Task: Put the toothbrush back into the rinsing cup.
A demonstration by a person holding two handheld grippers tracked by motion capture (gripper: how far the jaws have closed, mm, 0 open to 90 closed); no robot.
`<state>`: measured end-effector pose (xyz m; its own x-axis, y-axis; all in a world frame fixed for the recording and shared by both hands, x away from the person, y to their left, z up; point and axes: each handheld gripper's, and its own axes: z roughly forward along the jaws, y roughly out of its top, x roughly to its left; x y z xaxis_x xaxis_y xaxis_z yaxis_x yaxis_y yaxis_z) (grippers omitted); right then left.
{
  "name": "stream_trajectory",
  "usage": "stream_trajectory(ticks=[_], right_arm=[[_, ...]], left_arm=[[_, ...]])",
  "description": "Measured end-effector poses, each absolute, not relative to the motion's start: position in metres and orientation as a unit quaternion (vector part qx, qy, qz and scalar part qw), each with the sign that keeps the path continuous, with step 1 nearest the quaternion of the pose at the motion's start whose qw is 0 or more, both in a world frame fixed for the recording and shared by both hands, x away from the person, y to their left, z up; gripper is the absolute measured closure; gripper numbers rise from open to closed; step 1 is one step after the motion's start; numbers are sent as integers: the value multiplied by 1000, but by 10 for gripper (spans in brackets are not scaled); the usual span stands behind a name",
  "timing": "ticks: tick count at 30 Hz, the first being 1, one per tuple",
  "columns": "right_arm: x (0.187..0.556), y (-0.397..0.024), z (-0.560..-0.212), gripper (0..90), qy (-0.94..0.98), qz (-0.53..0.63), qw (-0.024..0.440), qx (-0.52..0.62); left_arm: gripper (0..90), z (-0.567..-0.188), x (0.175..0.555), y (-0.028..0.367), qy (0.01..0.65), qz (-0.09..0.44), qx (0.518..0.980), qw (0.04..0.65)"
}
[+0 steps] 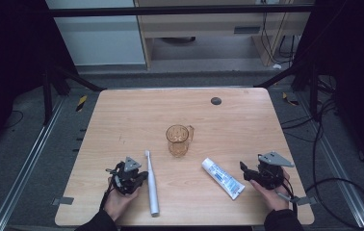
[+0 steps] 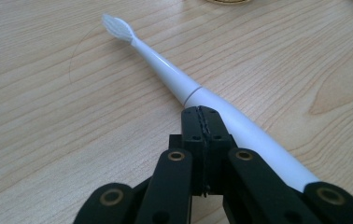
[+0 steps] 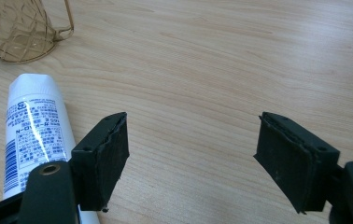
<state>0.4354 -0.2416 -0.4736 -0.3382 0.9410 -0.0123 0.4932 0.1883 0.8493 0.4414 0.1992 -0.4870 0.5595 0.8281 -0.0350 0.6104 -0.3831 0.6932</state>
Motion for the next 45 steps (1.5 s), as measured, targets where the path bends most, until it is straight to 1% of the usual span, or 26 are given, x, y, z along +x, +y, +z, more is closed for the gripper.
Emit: stream_trajectory(ticks=[12, 45], right_arm=[[436, -242, -474, 254, 718, 393, 283, 499], [437, -241, -475, 257, 720, 393, 284, 496]], left_arm=[[895, -488, 444, 192, 431, 157, 824, 333], [894, -489, 443, 188, 412, 148, 835, 333]])
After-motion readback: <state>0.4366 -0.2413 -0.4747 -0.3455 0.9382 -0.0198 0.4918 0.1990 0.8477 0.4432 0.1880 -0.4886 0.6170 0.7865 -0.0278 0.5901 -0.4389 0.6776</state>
